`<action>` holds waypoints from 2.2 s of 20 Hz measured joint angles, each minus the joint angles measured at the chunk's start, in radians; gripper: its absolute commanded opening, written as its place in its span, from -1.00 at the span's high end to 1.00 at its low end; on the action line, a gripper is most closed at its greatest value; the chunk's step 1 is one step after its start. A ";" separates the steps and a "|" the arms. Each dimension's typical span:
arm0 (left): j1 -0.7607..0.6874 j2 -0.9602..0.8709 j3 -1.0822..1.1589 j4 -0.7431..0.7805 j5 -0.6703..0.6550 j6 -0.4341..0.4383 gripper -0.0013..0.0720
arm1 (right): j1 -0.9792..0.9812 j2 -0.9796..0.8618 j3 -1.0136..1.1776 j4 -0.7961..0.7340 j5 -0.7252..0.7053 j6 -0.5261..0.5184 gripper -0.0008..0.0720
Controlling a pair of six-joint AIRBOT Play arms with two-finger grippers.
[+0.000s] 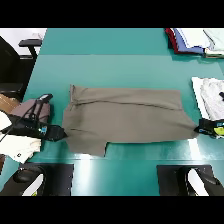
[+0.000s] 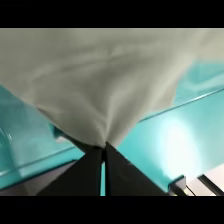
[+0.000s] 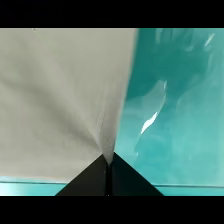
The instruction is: Fold the shirts.
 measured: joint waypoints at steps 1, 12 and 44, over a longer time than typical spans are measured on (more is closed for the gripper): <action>0.000 -0.017 0.027 0.014 0.021 0.004 0.90 | 0.004 -0.010 0.029 -0.004 0.002 0.005 0.94; 0.004 -0.647 0.475 0.122 0.399 0.100 0.90 | 0.154 -0.599 0.462 0.014 -0.158 0.045 0.93; -0.323 -1.112 0.827 -0.195 0.566 0.120 0.90 | 0.121 -0.793 0.740 0.460 -0.080 -0.212 0.94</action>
